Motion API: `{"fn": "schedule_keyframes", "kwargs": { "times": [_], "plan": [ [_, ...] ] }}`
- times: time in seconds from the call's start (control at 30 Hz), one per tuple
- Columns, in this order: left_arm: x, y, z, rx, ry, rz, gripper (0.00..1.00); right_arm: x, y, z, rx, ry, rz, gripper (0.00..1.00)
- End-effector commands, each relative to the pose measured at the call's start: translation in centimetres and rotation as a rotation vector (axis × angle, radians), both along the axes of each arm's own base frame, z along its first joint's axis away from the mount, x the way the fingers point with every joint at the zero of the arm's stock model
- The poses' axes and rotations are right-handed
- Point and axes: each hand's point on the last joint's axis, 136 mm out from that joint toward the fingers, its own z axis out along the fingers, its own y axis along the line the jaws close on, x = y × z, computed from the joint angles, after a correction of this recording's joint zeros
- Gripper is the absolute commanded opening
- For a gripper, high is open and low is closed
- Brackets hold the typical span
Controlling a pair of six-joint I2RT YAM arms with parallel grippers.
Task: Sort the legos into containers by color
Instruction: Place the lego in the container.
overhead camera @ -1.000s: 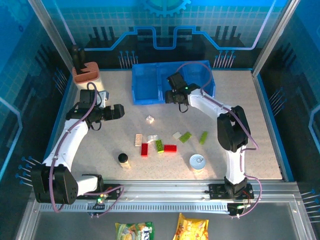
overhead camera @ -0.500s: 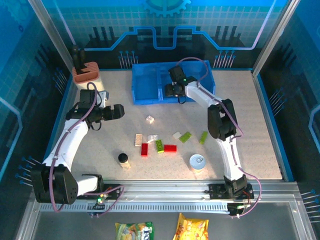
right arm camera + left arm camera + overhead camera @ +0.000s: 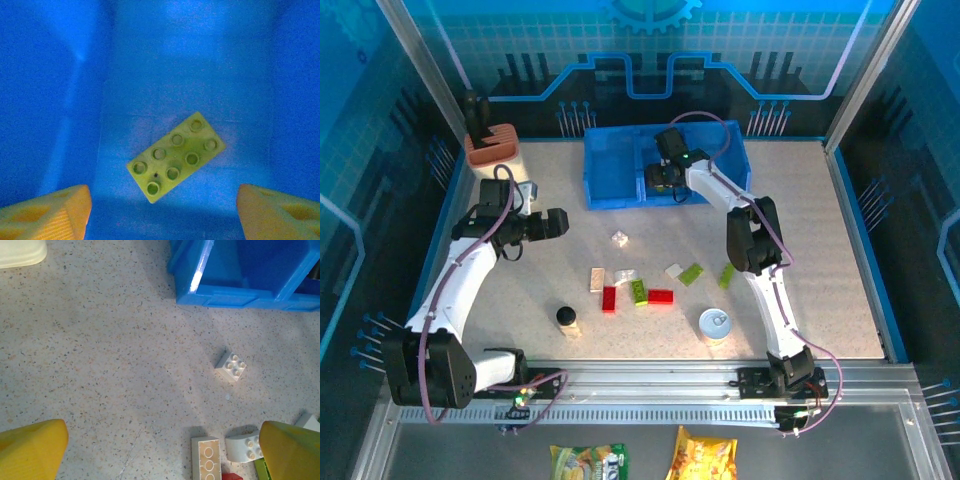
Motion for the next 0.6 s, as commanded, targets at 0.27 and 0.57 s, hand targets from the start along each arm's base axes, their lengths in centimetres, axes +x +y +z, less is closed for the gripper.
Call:
{"fn": "schedule_keyframes", "kwargs": {
  "times": [0.27,0.57],
  "plan": [
    [-0.3,0.3,0.2,0.011,-0.010,0.002,0.99,-1.9,-0.3,5.3,-0.015,-0.030,0.043,0.77],
    [-0.3,0.2,0.1,0.002,-0.007,0.000,0.99,-6.5,-0.7,8.2,-0.021,0.009,0.088,0.75]
  ]
}}
